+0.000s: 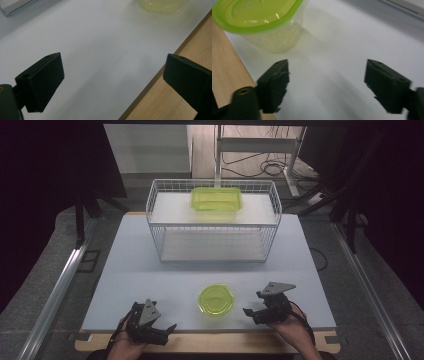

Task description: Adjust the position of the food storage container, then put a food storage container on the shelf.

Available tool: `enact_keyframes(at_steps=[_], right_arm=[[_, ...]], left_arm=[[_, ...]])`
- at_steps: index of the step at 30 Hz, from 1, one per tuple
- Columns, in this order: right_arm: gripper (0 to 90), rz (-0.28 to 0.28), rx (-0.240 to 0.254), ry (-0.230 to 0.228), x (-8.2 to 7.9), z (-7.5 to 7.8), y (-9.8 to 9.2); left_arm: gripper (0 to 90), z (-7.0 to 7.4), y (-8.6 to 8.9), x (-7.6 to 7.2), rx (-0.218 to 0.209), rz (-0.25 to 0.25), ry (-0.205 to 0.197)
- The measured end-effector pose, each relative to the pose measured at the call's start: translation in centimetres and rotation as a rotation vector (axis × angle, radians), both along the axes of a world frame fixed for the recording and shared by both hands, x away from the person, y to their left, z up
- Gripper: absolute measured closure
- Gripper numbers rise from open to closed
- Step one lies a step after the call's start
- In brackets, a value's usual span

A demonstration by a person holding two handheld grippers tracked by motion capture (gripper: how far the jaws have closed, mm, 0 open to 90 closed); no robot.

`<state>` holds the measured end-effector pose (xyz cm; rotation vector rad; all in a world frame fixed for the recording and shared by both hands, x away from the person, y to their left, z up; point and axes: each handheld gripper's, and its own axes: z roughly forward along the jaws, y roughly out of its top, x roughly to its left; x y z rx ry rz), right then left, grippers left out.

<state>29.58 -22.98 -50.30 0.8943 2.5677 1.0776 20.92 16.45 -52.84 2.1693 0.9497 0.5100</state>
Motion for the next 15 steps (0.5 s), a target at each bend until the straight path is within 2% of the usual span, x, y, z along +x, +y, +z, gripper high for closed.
enact_keyframes(at_steps=[3, 9, 12, 15], right_arm=[[10.7, 0.005, -0.014, -0.004, -0.06, -0.22, 0.05], [6.0, -0.006, -0.001, 0.000, 0.03, -0.14, 0.16], [2.8, -0.030, -0.003, -0.002, 0.17, -0.10, 0.10], [2.8, -0.063, 0.023, 0.006, 0.25, 0.12, 0.08]], left_arm=[[3.5, -0.03, -0.07, -0.01, -0.002, 0.000, 0.002], [3.4, -0.03, -0.03, 0.02, 0.001, -0.002, 0.003], [3.5, -0.10, -0.05, 0.03, 0.002, -0.002, 0.005], [3.5, -0.05, -0.03, 0.03, 0.003, -0.003, 0.002]])
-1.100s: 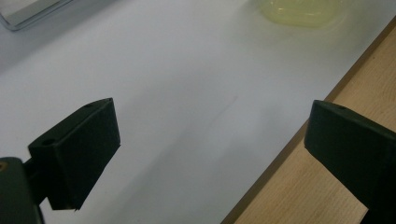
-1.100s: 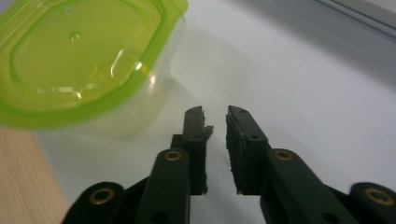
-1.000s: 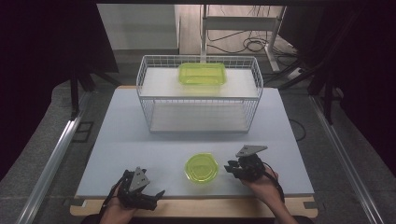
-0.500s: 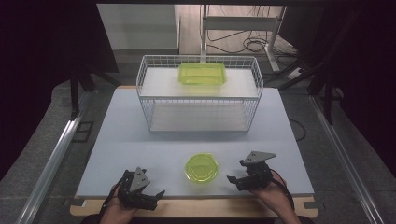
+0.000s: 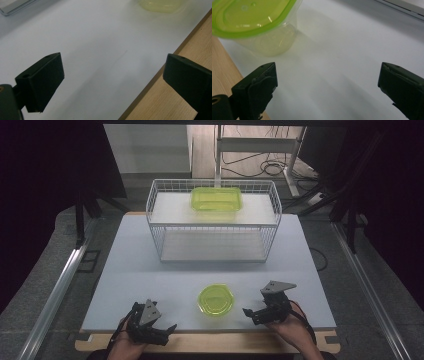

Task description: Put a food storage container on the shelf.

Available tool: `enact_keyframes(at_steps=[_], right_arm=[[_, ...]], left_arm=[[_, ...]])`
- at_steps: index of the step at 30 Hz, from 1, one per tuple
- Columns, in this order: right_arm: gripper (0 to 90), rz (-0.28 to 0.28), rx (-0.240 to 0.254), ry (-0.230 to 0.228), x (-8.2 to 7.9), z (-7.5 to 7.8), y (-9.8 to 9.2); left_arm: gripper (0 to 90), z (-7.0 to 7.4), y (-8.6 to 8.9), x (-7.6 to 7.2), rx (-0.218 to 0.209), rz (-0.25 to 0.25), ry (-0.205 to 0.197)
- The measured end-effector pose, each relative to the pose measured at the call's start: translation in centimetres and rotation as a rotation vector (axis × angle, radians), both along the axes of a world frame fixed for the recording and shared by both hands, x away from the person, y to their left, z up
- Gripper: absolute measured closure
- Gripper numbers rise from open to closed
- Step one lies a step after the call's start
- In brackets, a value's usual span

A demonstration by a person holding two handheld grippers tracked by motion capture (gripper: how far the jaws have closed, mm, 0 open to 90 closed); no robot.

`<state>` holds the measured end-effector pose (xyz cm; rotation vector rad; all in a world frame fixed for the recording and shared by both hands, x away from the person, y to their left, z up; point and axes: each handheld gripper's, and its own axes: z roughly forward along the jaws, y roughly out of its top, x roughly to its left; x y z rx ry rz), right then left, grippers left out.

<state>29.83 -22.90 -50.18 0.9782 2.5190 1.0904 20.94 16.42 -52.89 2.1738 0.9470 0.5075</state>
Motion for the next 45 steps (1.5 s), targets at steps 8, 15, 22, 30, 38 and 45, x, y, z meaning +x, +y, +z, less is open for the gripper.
enact_keyframes(at_steps=[8, 15, 22, 30, 38, 45], right_arm=[[15.0, -0.018, 0.045, 0.000, -0.2, 1.2, 0.3], [23.2, 0.014, 0.083, 0.032, 0.2, 1.9, 0.7], [23.5, 0.051, 0.140, 0.097, 1.2, 2.3, 1.9], [35.9, 0.074, 0.172, 0.162, 2.8, 2.4, 3.0], [50.4, 0.087, 0.192, 0.258, 4.3, 1.9, 4.2], [62.1, 0.068, 0.217, 0.377, 5.4, 1.4, 4.8]], left_arm=[[3.5, -0.1, -0.1, 0.0, 0.006, -0.002, 0.002], [3.4, -0.1, -0.2, 0.0, 0.005, -0.001, 0.002], [3.4, -0.2, -0.4, 0.0, 0.010, -0.008, 0.002], [3.4, -0.2, -0.4, 0.0, 0.009, -0.006, -0.001], [3.4, -0.3, -0.4, 0.1, 0.011, -0.009, -0.001], [3.4, -0.2, -0.4, 0.0, 0.011, -0.007, -0.003]])
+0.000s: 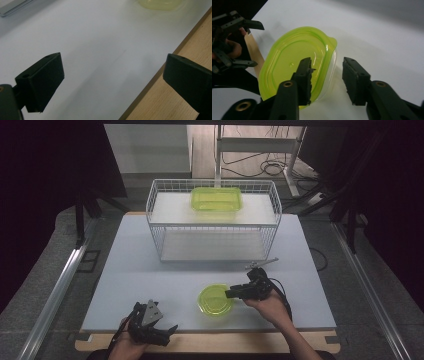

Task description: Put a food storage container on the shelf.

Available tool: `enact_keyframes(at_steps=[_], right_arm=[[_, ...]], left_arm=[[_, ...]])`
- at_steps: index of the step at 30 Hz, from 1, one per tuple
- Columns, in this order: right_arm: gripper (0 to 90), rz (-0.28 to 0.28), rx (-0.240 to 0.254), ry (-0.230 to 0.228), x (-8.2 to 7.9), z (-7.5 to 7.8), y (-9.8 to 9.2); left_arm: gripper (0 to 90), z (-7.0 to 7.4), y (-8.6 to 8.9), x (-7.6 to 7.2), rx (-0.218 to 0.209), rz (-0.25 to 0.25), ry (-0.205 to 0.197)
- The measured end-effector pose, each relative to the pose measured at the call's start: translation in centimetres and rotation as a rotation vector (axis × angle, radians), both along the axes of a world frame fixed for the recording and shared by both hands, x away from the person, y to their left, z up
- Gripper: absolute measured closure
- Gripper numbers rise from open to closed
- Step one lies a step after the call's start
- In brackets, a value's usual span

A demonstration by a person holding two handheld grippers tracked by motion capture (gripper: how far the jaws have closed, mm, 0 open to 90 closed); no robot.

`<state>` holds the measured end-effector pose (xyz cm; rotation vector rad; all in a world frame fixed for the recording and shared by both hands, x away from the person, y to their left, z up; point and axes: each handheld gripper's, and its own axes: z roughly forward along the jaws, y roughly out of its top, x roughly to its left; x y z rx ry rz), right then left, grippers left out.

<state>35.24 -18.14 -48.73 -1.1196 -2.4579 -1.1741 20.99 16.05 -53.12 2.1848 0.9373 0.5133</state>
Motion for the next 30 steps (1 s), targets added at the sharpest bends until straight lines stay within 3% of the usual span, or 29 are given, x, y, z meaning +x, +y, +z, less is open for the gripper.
enact_keyframes(at_steps=[1, 2, 3, 10, 13, 17, 30], right_arm=[[63.4, -0.003, 0.011, 0.022, 0.2, -0.1, 0.0], [68.0, -0.008, 0.034, 0.072, 0.4, -0.3, -0.2], [68.0, -0.008, 0.034, 0.072, 0.4, -0.3, -0.2], [80.6, -0.003, 0.088, 0.193, 0.7, -0.4, -0.5], [81.1, 0.008, 0.107, 0.203, 0.7, -0.3, -0.5], [81.4, 0.006, 0.101, 0.181, 0.5, 0.0, -0.4], [81.4, -0.004, 0.185, 0.127, 0.6, 2.1, -1.0]], left_arm=[[3.4, 0.0, 0.0, 0.0, -0.001, 0.000, 0.000], [3.4, 0.0, 0.0, 0.0, -0.001, -0.001, 0.000], [3.4, 0.0, 0.0, 0.0, -0.001, -0.001, 0.000], [3.4, 0.0, 0.0, 0.0, 0.000, -0.003, 0.001], [3.4, 0.0, 0.0, 0.0, 0.000, -0.003, 0.000], [3.4, 0.0, 0.0, 0.0, 0.001, -0.002, -0.001], [3.4, 0.1, 0.0, 0.0, 0.000, 0.001, -0.007]])
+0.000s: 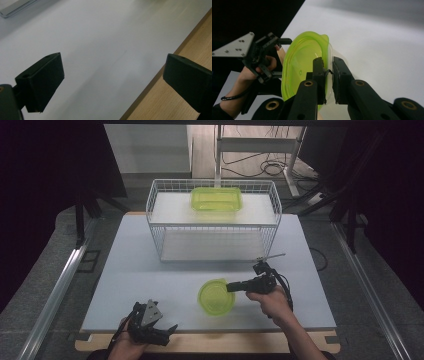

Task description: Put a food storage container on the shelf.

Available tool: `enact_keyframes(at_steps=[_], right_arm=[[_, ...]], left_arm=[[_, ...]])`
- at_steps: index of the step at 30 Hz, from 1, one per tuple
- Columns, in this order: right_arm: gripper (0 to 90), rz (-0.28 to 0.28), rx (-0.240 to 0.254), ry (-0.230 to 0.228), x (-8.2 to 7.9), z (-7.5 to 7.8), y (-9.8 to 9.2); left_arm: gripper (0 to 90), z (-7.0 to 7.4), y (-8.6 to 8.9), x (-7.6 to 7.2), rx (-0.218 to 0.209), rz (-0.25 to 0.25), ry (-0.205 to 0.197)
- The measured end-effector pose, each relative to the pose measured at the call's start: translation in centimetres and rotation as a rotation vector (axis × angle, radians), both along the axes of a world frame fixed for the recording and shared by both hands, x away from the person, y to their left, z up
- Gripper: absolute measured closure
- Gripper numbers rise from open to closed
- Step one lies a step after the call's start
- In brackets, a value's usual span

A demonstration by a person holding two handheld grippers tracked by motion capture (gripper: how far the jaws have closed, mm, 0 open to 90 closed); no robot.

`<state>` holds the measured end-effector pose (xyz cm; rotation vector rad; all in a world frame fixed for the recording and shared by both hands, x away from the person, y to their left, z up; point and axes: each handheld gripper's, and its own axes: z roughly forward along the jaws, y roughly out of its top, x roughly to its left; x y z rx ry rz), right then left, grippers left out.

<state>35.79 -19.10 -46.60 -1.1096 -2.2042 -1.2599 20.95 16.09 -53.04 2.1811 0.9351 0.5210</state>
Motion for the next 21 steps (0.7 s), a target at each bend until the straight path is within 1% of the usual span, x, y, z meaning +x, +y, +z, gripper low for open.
enact_keyframes(at_steps=[10, 21], right_arm=[[81.5, -0.023, 0.053, -0.035, 0.4, 2.2, -0.4], [81.6, -0.054, 0.105, -0.093, 1.2, 5.5, -0.8]], left_arm=[[3.4, 0.0, 0.0, 0.0, -0.001, 0.000, 0.000], [3.4, 0.0, 0.0, 0.0, -0.003, 0.001, 0.000]])
